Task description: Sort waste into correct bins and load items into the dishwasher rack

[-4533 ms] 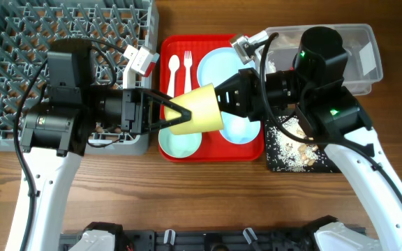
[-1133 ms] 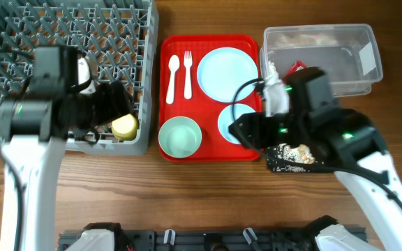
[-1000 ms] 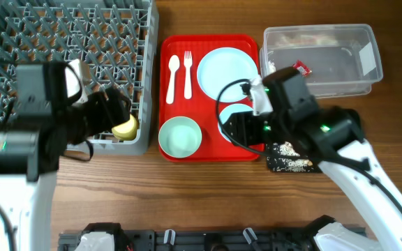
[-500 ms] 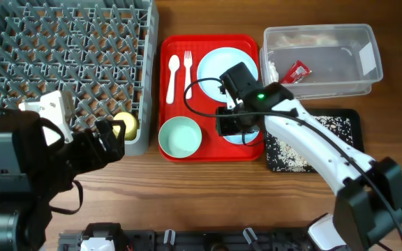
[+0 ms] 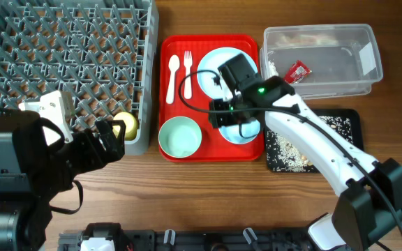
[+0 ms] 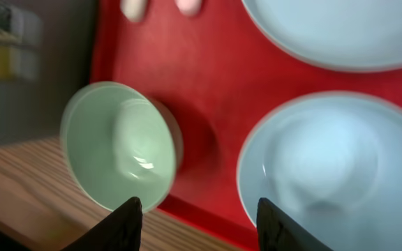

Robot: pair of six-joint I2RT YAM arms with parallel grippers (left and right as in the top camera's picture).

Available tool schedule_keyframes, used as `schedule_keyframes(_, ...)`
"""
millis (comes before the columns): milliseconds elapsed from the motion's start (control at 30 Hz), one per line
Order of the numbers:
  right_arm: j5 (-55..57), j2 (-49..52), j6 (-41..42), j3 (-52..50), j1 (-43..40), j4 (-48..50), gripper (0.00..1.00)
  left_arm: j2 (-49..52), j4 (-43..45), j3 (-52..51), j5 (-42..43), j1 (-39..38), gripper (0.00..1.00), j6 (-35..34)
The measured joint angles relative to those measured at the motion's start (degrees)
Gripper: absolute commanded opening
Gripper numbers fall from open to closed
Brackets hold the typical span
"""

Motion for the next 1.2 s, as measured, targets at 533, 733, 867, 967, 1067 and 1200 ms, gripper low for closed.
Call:
schedule_keyframes(533, -9.5, -4.1, 0.2, 5.2, -4.5, -5.7, 1.00, 0.0, 0.0, 0.0, 0.0, 0.0, 1.00, 0.0)
schedule_keyframes(733, -13.8, -4.4, -0.1, 5.3, -4.5, -6.3, 1.00, 0.0, 0.0, 0.0, 0.0, 0.0, 1.00, 0.0)
schedule_keyframes(867, -15.2, -4.8, -3.8, 5.4, -5.9, -11.0, 1.00, 0.0, 0.0, 0.0, 0.0, 0.0, 1.00, 0.0)
schedule_keyframes(967, -16.6, -7.4, -8.2, 5.4, -8.9, -14.3, 1.00, 0.0, 0.0, 0.0, 0.0, 0.0, 1.00, 0.0)
schedule_keyframes(1067, -16.5, -13.3, -12.7, 5.4, -11.6, -14.8, 1.00, 0.0, 0.0, 0.0, 0.0, 0.0, 1.00, 0.0)
schedule_keyframes(1200, -12.3, -26.4, -19.8, 5.5, -12.2, -10.4, 1.00, 0.0, 0.0, 0.0, 0.0, 0.0, 1.00, 0.0)
